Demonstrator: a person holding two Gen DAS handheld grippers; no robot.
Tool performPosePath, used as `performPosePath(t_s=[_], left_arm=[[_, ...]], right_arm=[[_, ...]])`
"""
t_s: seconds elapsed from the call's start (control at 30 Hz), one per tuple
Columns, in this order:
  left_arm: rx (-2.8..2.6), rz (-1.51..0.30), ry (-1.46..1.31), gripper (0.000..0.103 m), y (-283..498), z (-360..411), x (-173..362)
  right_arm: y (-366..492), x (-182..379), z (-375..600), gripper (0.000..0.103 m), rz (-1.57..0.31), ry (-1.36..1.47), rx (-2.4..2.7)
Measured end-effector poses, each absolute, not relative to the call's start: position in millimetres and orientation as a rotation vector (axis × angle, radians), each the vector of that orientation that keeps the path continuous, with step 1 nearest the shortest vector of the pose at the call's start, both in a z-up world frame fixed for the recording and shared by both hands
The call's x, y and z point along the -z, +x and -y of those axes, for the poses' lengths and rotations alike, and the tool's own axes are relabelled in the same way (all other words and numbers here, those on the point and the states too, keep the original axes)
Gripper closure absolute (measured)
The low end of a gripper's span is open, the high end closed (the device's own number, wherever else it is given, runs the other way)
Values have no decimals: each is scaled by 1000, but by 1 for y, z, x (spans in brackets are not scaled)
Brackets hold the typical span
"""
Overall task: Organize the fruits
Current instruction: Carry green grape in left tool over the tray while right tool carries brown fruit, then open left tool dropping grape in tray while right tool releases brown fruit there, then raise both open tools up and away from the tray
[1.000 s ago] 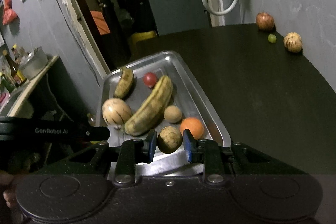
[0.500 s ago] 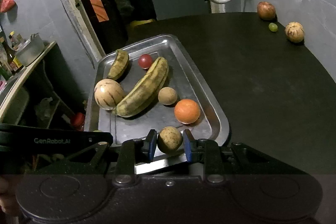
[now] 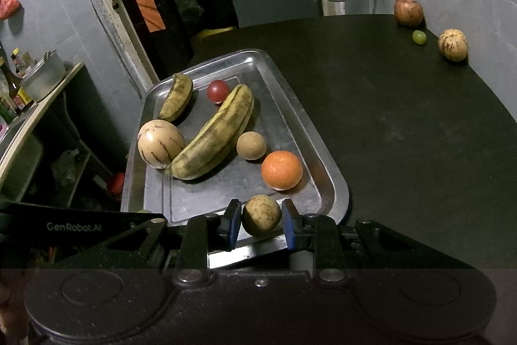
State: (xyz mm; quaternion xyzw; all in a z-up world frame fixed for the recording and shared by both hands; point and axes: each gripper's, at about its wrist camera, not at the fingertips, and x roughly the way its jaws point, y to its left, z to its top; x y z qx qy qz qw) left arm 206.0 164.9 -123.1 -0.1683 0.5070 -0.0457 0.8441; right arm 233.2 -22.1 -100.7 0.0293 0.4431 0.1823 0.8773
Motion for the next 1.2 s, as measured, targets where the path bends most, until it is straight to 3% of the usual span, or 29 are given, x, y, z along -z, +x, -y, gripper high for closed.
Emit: performPosePath(t_s=[0.4,0.53,0.73,0.8,0.87,1.0,1.07,1.2], left_arm=[[88,-1076,-380,76,205,-165,125],[84,-1064,-402,70,204,-167,122],[74,-1031,-440,58,198,-172,110],[73,-1017,-444,53,195,-173,104],[70,-1007,-443,38,192,-174,98],[74,-981,-426,22,186,-174,84],[71,-975,-404,15,183,-172,79],[76,-965,-384,6,180,-171,72]], right_arm=[[233,101,25,72,-930,58,-368],[230,97,28,70,-920,71,-362],[222,81,37,51,-878,92,-341],[219,75,40,39,-865,96,-331],[213,67,44,29,-848,103,-323],[201,53,51,11,-814,104,-301],[196,48,53,4,-801,101,-283],[187,38,56,1,-791,85,-235]])
